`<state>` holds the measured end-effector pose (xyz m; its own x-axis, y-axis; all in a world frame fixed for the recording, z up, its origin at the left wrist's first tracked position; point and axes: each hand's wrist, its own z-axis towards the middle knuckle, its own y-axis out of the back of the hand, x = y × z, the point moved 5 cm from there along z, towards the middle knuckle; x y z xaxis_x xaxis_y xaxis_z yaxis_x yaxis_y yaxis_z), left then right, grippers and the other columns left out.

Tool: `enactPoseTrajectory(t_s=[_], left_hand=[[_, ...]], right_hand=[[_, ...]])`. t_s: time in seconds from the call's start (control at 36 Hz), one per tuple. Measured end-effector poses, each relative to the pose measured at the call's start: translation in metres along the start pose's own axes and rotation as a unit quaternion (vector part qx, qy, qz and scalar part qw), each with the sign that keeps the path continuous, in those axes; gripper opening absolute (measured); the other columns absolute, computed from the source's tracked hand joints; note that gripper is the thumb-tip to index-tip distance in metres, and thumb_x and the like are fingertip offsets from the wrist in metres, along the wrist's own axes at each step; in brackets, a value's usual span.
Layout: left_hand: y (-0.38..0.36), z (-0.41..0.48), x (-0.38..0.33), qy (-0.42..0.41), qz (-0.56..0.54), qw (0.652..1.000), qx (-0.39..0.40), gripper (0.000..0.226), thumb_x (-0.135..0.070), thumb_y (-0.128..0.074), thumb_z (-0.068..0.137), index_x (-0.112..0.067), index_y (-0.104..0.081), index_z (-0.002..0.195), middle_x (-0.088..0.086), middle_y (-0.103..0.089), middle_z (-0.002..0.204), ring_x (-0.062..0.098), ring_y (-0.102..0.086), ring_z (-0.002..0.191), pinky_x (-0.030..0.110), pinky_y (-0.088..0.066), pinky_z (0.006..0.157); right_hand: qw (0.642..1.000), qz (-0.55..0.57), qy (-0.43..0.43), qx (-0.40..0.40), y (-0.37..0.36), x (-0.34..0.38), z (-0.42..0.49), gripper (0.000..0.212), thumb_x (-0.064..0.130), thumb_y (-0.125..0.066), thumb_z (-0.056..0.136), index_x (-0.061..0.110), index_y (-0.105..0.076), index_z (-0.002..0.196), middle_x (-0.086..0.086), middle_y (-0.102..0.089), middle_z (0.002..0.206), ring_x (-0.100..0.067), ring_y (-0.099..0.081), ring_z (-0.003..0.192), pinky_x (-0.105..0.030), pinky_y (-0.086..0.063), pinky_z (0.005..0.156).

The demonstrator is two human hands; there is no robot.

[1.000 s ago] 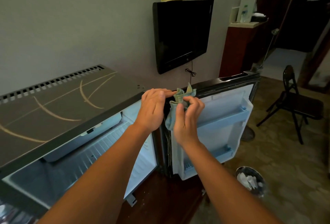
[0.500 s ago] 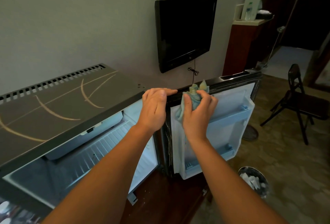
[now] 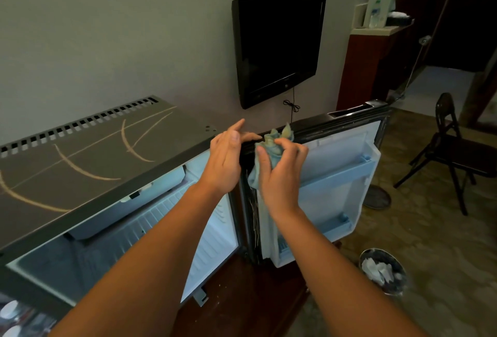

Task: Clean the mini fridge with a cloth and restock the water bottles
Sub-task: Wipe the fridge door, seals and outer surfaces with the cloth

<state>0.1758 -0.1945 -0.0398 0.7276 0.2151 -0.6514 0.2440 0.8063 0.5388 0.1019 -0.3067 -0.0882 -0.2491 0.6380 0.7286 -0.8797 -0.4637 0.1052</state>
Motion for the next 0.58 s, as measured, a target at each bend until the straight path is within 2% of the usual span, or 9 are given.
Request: enactPoseTrajectory(t_s=[0.08,0.17,0.22,0.28,0.31,0.36,0.42,0.47,0.58], left_hand=[[0.001,-0.001,-0.005,-0.014,0.011,1.000,-0.004,0.045,-0.031,-0.009,0.107,-0.062,-0.040,0.117,-0.003,-0.062,0.137,0.002,-0.037,0.136,0.040,-0.020,0.119],[0.002,-0.002,-0.003,-0.009,-0.004,1.000,-0.001,0.045,-0.032,-0.011,0.106,-0.044,-0.047,0.131,-0.004,-0.063,0.135,-0.016,-0.034,0.128,0.035,-0.022,0.118],[0.002,-0.004,-0.001,-0.002,-0.005,1.000,0.004,0.050,-0.032,-0.011,0.106,-0.032,-0.049,0.138,-0.004,-0.063,0.134,-0.004,-0.038,0.133,0.033,-0.022,0.119],[0.001,-0.006,-0.001,-0.002,0.004,1.000,0.009,0.046,-0.033,-0.010,0.106,-0.043,-0.048,0.130,-0.004,-0.062,0.136,0.010,-0.039,0.136,0.037,-0.023,0.118],[0.001,-0.005,-0.002,-0.004,0.011,1.000,0.007,0.044,-0.034,-0.010,0.106,-0.050,-0.045,0.126,-0.005,-0.062,0.136,0.011,-0.039,0.136,0.037,-0.023,0.118],[0.001,-0.005,-0.004,-0.009,0.016,1.000,0.005,0.042,-0.035,-0.008,0.106,-0.053,-0.042,0.124,-0.006,-0.062,0.137,0.003,-0.037,0.134,0.037,-0.023,0.118],[0.001,-0.004,-0.003,-0.013,0.012,1.000,-0.001,0.044,-0.036,-0.009,0.106,-0.047,-0.045,0.128,-0.006,-0.062,0.135,-0.005,-0.037,0.131,0.037,-0.024,0.118],[0.000,-0.003,0.000,-0.005,0.010,1.000,-0.012,0.048,-0.033,-0.012,0.107,-0.035,-0.051,0.135,-0.008,-0.063,0.132,-0.010,-0.036,0.127,0.037,-0.025,0.117],[0.000,-0.003,0.006,-0.005,0.017,0.999,-0.034,0.051,-0.028,-0.017,0.108,-0.019,-0.057,0.138,-0.028,-0.053,0.119,-0.025,-0.033,0.119,0.032,-0.029,0.114]], right_hand=[[1.000,0.004,0.000,-0.009,-0.001,0.003,-0.001,0.037,0.047,-0.059,0.097,0.026,-0.042,0.123,0.005,-0.034,0.120,-0.001,-0.047,0.101,-0.002,-0.042,0.081],[0.998,-0.027,0.045,0.033,-0.008,0.009,-0.006,0.041,0.053,-0.054,0.096,0.025,-0.042,0.124,0.003,-0.035,0.122,-0.011,-0.053,0.102,-0.021,-0.054,0.077],[0.996,-0.048,0.065,0.042,-0.007,0.009,-0.005,0.043,0.054,-0.053,0.096,0.024,-0.042,0.124,0.003,-0.035,0.121,-0.016,-0.054,0.102,-0.031,-0.057,0.076],[0.998,-0.049,0.045,0.022,0.000,0.003,-0.001,0.042,0.051,-0.057,0.096,0.025,-0.041,0.124,0.005,-0.033,0.120,-0.014,-0.053,0.103,-0.032,-0.058,0.078],[0.999,-0.041,0.025,0.005,0.003,0.001,0.003,0.040,0.049,-0.058,0.096,0.026,-0.041,0.124,0.007,-0.032,0.120,-0.013,-0.052,0.104,-0.032,-0.058,0.079],[0.999,-0.027,-0.019,-0.021,0.008,-0.003,0.007,0.038,0.048,-0.058,0.096,0.029,-0.039,0.123,0.010,-0.030,0.120,-0.011,-0.052,0.105,-0.032,-0.060,0.080],[0.999,-0.031,-0.022,-0.020,0.008,0.001,0.005,0.037,0.048,-0.057,0.096,0.029,-0.038,0.122,0.006,-0.032,0.123,-0.012,-0.052,0.106,-0.034,-0.060,0.079],[0.999,-0.041,0.008,0.021,0.001,0.010,-0.001,0.039,0.048,-0.055,0.096,0.027,-0.038,0.123,-0.002,-0.034,0.125,-0.019,-0.054,0.106,-0.040,-0.060,0.076],[0.989,-0.094,0.085,0.080,-0.012,0.019,-0.011,0.042,0.048,-0.050,0.095,0.021,-0.037,0.124,-0.010,-0.038,0.122,-0.029,-0.057,0.097,-0.047,-0.058,0.071]])
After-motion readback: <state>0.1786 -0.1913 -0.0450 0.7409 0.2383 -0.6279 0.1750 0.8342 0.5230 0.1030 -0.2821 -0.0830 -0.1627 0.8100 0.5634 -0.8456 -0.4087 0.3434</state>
